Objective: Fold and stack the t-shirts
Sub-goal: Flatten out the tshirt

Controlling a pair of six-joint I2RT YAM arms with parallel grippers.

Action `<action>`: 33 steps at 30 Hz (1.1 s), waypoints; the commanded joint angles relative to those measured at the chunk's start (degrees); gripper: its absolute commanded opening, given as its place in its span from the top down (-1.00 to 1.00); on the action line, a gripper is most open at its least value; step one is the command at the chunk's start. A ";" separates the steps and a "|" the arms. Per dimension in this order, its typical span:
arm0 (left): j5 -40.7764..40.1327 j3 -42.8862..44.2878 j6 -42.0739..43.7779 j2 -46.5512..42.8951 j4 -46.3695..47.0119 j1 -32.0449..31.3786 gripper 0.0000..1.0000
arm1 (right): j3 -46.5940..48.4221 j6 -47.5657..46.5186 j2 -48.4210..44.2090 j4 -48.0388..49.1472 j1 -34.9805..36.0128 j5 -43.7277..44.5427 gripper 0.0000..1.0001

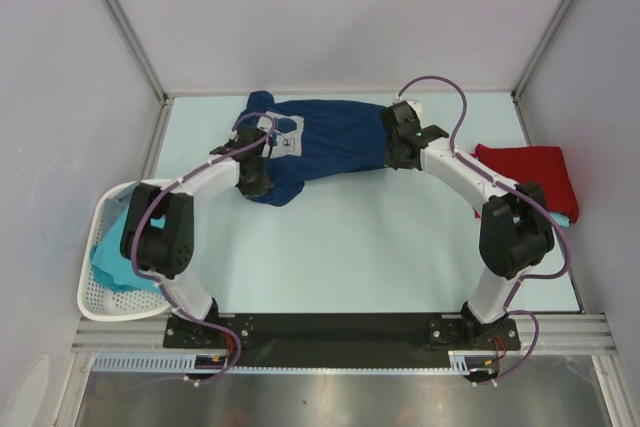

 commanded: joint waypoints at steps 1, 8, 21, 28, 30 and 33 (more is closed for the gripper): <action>-0.41 -1.88 -0.29 -9.45 -0.58 -0.27 1.00 | -0.06 0.31 -2.22 -0.58 0.46 1.29 1.00; -1.73 -4.16 -0.38 -20.90 -5.68 -2.91 1.00 | -1.47 2.51 -5.74 -4.54 1.69 2.61 1.00; 2.05 -12.69 -4.16 -32.85 -13.15 -4.76 1.00 | -15.08 8.66 -16.80 -9.72 6.61 1.38 1.00; 3.98 -14.63 -7.49 -36.46 -18.95 -10.02 1.00 | -21.86 16.29 -23.40 -14.46 11.09 0.59 1.00; 4.60 -15.15 -8.11 -36.73 -21.06 -11.52 1.00 | -23.17 17.97 -24.20 -16.31 12.76 0.07 1.00; 6.00 -17.16 -9.25 -37.34 -23.09 -13.98 1.00 | -24.75 20.87 -25.51 -18.33 14.96 -0.64 1.00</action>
